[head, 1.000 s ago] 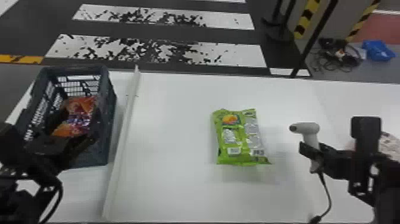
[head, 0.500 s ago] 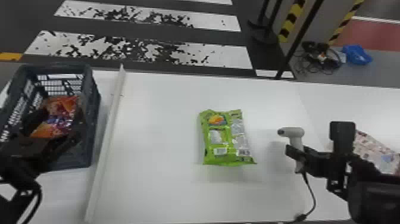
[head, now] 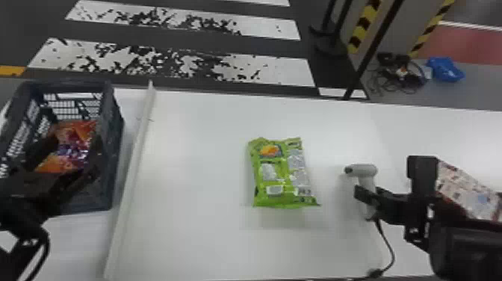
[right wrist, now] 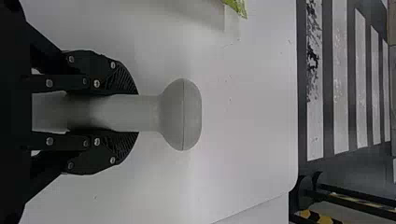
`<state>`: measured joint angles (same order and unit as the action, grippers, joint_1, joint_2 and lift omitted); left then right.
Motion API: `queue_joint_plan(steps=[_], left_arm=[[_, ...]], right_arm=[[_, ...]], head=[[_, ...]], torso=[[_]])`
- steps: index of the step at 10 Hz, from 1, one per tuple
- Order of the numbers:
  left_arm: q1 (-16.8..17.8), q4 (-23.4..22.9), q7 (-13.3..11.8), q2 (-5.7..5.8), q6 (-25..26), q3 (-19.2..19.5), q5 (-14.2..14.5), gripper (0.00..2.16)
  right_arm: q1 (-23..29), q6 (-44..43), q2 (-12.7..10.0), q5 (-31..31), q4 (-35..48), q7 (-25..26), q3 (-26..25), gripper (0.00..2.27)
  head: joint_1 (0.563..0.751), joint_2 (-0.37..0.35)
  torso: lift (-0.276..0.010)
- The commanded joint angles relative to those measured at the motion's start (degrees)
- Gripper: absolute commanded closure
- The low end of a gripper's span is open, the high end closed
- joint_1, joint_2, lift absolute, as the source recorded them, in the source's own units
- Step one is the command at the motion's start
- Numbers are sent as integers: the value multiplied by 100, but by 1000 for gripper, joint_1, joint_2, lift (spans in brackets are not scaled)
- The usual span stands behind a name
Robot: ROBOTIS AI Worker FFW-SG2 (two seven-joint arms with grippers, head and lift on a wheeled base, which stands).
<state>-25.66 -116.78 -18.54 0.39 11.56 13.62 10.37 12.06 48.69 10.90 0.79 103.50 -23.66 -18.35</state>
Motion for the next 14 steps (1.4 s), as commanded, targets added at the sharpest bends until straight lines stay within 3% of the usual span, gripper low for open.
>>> queue_joint_plan(steps=[1,2,4,5,6,7,10,12,14], left_arm=[[0,-2,0,-3,0,0,0,100],[0,-2,0,-3,0,0,0,100],[0,-11,0,5,0,-9,0,100],[0,-11,0,5,0,-9,0,100],[-9,-20,0,5,0,-9,0,100],[-9,-20,0,5,0,-18,0,100],[-27,-46,0,5,18,-9,0,100],[-18,-46,0,-3,18,-18,0,100],[-18,-37,0,-3,18,-18,-9,100]], right_arm=[[16,-215,-9,0,-66,107,51,2108],[42,-320,-9,-9,-84,142,86,1825],[69,-320,-9,-114,-110,168,95,718],[69,-320,-9,-114,-128,177,113,390],[69,-303,-9,-114,-137,177,113,228],[77,-320,-9,-149,-119,203,86,127],[490,-338,-61,-677,707,353,-204,107],[710,-109,-79,-1415,1103,283,-397,110],[701,365,-88,-2390,1103,-218,-608,120]], head=[[695,-144],[695,-144],[695,-140],[695,-138],[695,-137],[695,-136],[695,-145],[695,-140],[695,-107]], torso=[[-95],[-95],[-95],[-95],[-95],[-95],[-95],[-95],[-95]])
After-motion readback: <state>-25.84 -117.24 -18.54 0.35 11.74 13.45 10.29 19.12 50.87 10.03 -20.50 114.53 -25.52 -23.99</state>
